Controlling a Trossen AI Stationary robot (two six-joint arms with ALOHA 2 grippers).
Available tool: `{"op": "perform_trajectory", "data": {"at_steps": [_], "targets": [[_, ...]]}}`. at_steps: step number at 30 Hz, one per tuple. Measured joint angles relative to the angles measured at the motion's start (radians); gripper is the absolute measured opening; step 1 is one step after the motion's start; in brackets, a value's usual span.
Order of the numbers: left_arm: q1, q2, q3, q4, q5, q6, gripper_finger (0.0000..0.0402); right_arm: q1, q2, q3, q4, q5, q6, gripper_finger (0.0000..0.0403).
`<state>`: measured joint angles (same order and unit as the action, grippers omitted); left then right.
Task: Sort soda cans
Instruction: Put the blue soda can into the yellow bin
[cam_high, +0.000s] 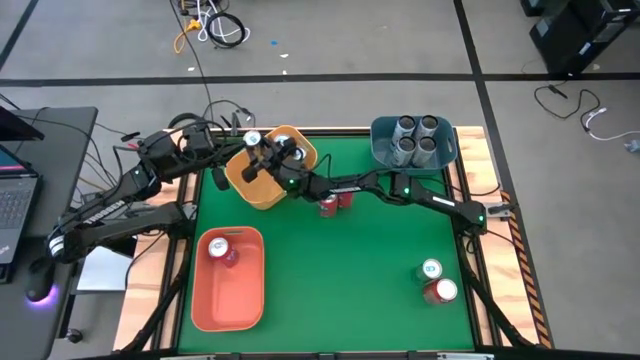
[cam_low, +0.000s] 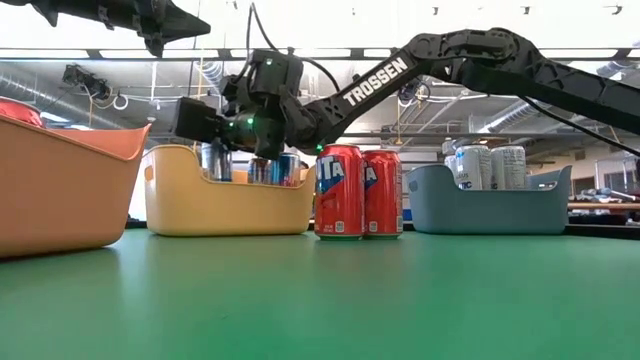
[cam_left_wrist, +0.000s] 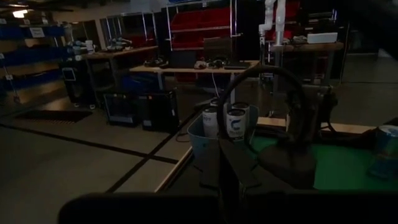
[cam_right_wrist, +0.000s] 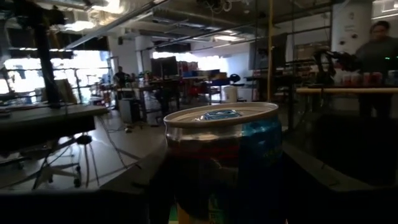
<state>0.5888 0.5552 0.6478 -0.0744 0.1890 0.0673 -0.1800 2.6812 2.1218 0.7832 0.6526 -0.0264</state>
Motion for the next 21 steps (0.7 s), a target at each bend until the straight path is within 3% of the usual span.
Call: {"op": "perform_trajectory", "data": {"at_steps": [8, 16, 21], "targets": [[0.0, 0.0, 0.0, 0.0, 0.0, 0.0, 0.0, 0.0, 0.0, -0.001, -0.001, -0.008, 0.004, 0.0265], [0.0, 0.0, 0.0, -0.007, 0.012, -0.004, 0.0, 0.003, 0.0, -0.001, -0.035, -0.045, 0.002, 0.0215], [0.0, 0.0, 0.0, -0.016, 0.014, -0.004, 0.0, 0.024, -0.001, -0.001, -0.044, -0.042, -0.069, 0.0214]]}}
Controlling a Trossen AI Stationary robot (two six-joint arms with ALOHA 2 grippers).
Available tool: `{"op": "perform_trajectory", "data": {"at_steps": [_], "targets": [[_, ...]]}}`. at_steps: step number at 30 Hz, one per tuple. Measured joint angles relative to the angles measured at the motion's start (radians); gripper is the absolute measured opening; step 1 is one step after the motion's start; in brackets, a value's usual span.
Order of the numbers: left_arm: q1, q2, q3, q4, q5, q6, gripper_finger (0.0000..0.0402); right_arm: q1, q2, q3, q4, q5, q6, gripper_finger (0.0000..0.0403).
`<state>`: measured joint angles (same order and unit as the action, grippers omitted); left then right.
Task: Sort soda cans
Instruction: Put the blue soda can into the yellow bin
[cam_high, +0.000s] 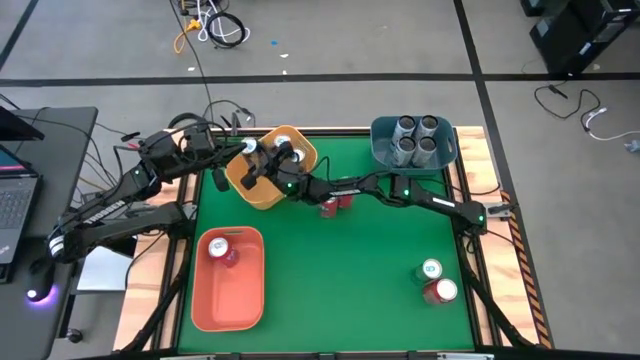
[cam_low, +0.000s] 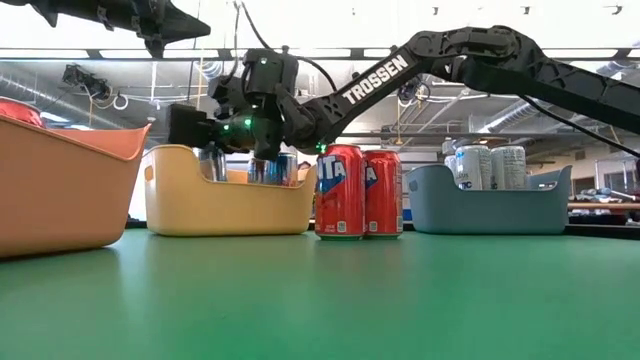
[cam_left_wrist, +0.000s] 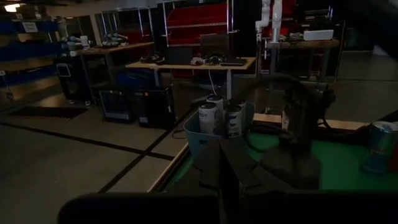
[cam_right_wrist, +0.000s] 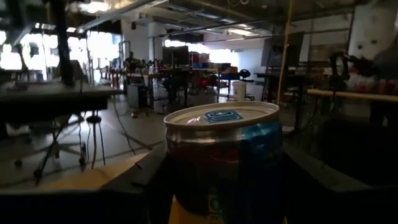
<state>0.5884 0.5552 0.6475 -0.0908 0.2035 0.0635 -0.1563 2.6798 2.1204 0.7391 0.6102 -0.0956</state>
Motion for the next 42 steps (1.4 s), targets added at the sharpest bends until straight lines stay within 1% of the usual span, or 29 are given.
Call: {"op": "perform_trajectory", "data": {"at_steps": [4, 8, 11, 14, 16, 18, 21, 24, 27, 30, 33, 35, 37, 39, 42], "targets": [[0.0, 0.0, 0.0, 0.001, 0.001, 0.005, 0.0, 0.032, -0.007, 0.003, -0.016, 0.0, -0.072, 0.0214], [0.0, -0.01, -0.001, 0.02, 0.026, 0.006, 0.0, 0.062, -0.038, 0.004, -0.043, 0.0, -0.167, 0.0214], [0.0, -0.025, -0.001, 0.03, 0.038, 0.007, 0.0, 0.077, -0.079, 0.004, -0.048, 0.003, -0.256, 0.0214], [0.0, -0.046, -0.001, 0.036, 0.039, 0.007, 0.0, 0.086, -0.148, 0.005, -0.101, 0.033, -0.314, 0.0214], [0.0, -0.062, -0.001, 0.043, 0.039, 0.007, 0.0, 0.087, -0.208, 0.006, -0.166, 0.058, -0.329, 0.0214], [0.0, -0.081, -0.001, 0.048, 0.039, 0.007, 0.0, 0.085, -0.263, 0.011, -0.268, 0.06, -0.322, 0.0214], [0.0, -0.104, 0.013, 0.049, 0.054, 0.007, 0.0, 0.076, -0.337, 0.011, -0.5, 0.042, -0.27, 0.0214], [0.0, -0.113, 0.043, 0.048, 0.092, 0.008, 0.0, 0.062, -0.406, 0.006, -0.769, -0.06, -0.187, 0.0214], [0.0, -0.113, 0.071, 0.045, 0.13, 0.011, 0.0, 0.042, -0.498, 0.006, -1.002, -0.22, -0.104, 0.0214], [0.0, -0.112, 0.076, 0.041, 0.144, 0.011, 0.0, 0.036, -0.582, 0.01, -1.177, -0.337, -0.061, 0.0214], [0.0, -0.111, 0.076, 0.027, 0.146, 0.01, 0.0, 0.044, -0.652, -0.035, -1.268, -0.436, -0.061, 0.0214], [0.0, -0.104, 0.076, 0.022, 0.146, 0.01, 0.0, 0.059, -0.699, -0.088, -1.272, -0.514, -0.055, 0.0214], [0.0, -0.096, 0.076, 0.018, 0.15, 0.007, 0.0, 0.07, -0.757, -0.178, -1.205, -0.601, -0.032, 0.0214], [-0.001, -0.084, 0.071, 0.02, 0.164, 0.004, 0.0, 0.079, -0.823, -0.311, -1.066, -0.674, -0.014, 0.0214], [-0.001, -0.063, 0.068, 0.018, 0.19, 0.003, 0.0, 0.084, -0.91, -0.568, -0.785, -0.754, 0.005, 0.0214]]}}
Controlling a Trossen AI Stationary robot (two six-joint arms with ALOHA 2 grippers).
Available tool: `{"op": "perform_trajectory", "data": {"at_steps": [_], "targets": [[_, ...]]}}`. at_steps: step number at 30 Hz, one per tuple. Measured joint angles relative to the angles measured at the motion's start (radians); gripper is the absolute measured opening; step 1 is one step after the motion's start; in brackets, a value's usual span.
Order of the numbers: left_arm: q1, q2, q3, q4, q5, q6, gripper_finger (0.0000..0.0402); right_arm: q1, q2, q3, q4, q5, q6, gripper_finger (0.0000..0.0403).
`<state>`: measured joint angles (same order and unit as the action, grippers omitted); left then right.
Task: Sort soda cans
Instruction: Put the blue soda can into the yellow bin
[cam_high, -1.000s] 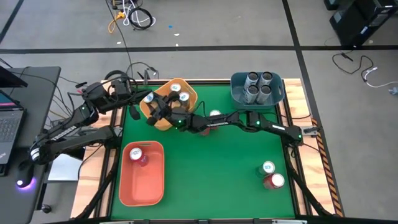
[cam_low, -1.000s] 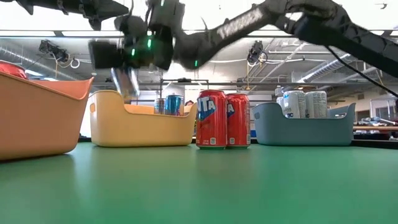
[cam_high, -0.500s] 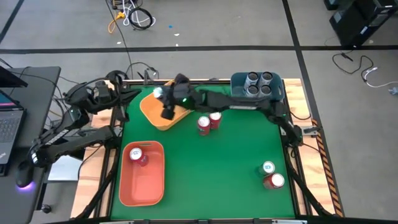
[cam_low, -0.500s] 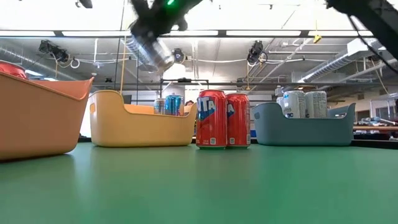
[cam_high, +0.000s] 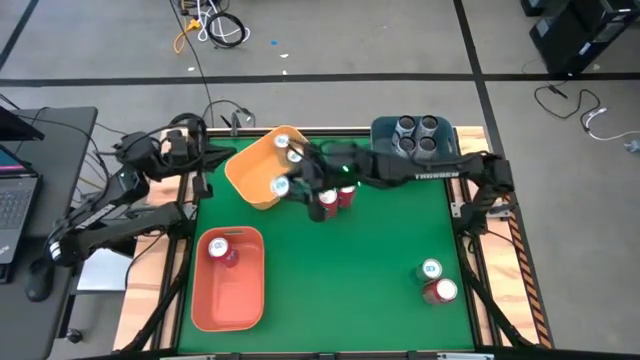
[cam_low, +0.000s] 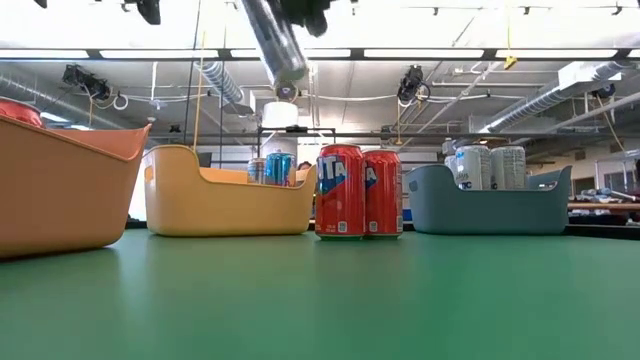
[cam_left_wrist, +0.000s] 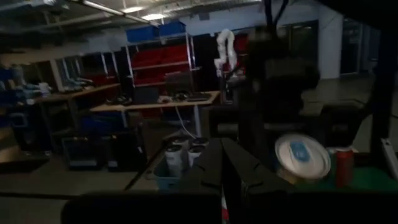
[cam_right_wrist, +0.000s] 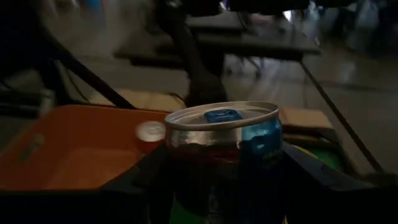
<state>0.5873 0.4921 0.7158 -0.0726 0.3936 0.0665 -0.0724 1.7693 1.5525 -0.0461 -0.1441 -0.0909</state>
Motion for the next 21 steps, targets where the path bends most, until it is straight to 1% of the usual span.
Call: {"op": "perform_trajectory", "data": {"at_steps": [3, 5, 7, 9, 11, 13, 16, 18, 21], "targets": [[0.0, 0.026, 0.0, 0.011, 0.039, -0.018, 0.0, 0.019, -0.051, -0.267, 0.379, -0.026, 0.075, 0.0214], [-0.004, 0.05, 0.0, 0.023, 0.08, -0.03, 0.0, 0.041, -0.061, -0.419, 0.657, -0.015, 0.122, 0.0214], [-0.022, 0.084, 0.0, 0.03, 0.109, -0.04, 0.0, 0.069, -0.048, -0.534, 0.872, 0.049, 0.148, 0.0214], [-0.051, 0.123, 0.0, 0.031, 0.119, -0.039, 0.0, 0.098, -0.023, -0.625, 1.001, 0.136, 0.15, 0.0214], [-0.089, 0.164, -0.001, 0.034, 0.117, -0.016, 0.0, 0.123, -0.002, -0.682, 1.076, 0.21, 0.1, 0.0214], [-0.132, 0.205, -0.002, 0.061, 0.117, 0.002, 0.0, 0.138, -0.001, -0.711, 1.116, 0.271, 0.09, 0.0214], [-0.204, 0.262, -0.002, 0.095, 0.114, 0.018, 0.0, 0.155, -0.006, -0.749, 1.125, 0.282, 0.119, 0.0214], [-0.257, 0.301, -0.002, 0.114, 0.091, 0.036, 0.0, 0.169, -0.002, -0.775, 1.102, 0.286, 0.121, 0.0214], [-0.33, 0.358, -0.002, 0.143, 0.037, 0.04, 0.0, 0.183, -0.002, -0.802, 1.118, 0.292, 0.141, 0.0214]]}}
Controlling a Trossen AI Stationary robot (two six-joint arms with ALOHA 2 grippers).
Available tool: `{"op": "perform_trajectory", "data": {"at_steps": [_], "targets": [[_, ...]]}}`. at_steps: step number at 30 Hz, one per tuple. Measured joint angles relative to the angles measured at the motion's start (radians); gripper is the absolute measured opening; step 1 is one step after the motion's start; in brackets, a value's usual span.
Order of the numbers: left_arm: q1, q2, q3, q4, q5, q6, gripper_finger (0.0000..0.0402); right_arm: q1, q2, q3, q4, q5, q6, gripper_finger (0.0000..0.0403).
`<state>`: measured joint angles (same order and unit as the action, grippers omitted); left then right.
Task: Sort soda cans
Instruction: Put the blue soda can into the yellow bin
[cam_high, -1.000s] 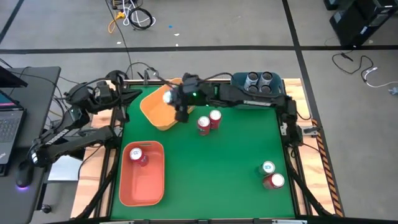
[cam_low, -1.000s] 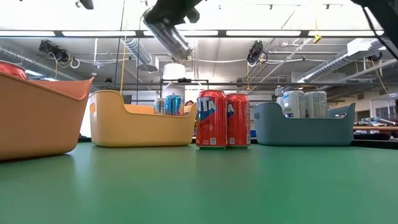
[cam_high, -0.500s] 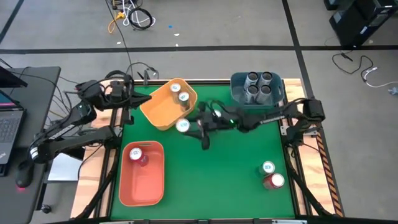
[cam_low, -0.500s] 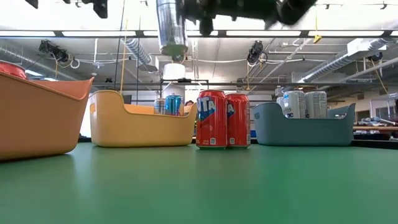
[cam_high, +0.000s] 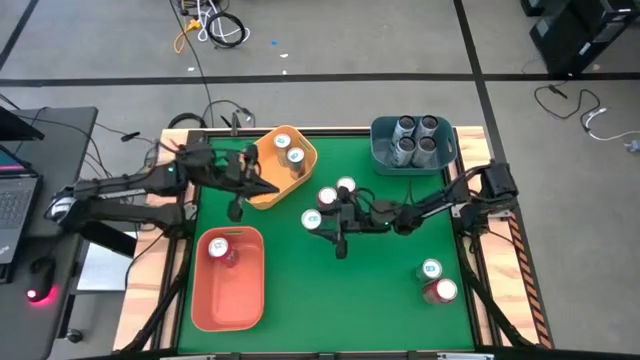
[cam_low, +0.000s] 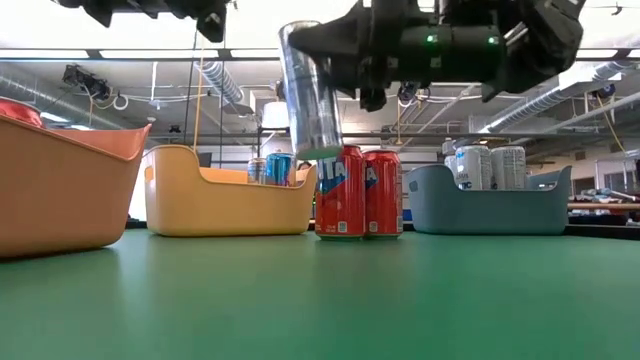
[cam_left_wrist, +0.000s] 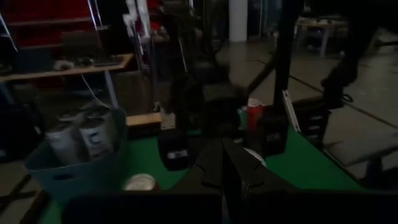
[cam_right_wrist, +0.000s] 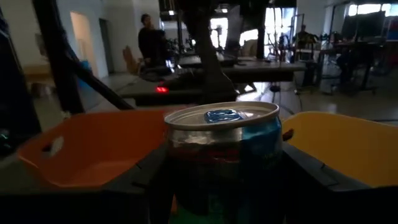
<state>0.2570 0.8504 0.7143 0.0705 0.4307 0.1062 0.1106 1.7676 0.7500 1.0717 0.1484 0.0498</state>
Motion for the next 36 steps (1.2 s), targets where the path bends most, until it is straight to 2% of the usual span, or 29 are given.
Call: {"op": "perform_trajectory", "data": {"at_steps": [7, 12, 17, 26, 34, 36], "targets": [[-0.148, 0.162, 0.0, 0.069, -0.194, 0.003, 0.0, 0.014, 0.055, -0.021, 0.032, 0.019, -0.005, 0.0214], [-0.19, 0.268, 0.0, 0.147, -0.172, -0.055, 0.0, 0.011, 0.147, -0.021, 0.101, -0.013, 0.007, 0.0214], [-0.197, 0.322, 0.001, 0.124, -0.17, -0.085, 0.0, 0.009, 0.216, -0.019, 0.225, -0.012, 0.033, 0.0214], [-0.199, 0.324, 0.001, 0.118, -0.167, -0.085, 0.0, 0.002, 0.347, -0.02, 0.361, 0.021, 0.118, 0.0214], [-0.199, 0.324, 0.001, 0.106, -0.168, -0.138, 0.0002, 0.006, 0.365, -0.017, 0.375, 0.039, 0.114, 0.0214], [-0.199, 0.324, 0.001, 0.106, -0.167, -0.139, 0.0006, 0.006, 0.364, -0.017, 0.372, 0.039, 0.105, 0.0232]]}}
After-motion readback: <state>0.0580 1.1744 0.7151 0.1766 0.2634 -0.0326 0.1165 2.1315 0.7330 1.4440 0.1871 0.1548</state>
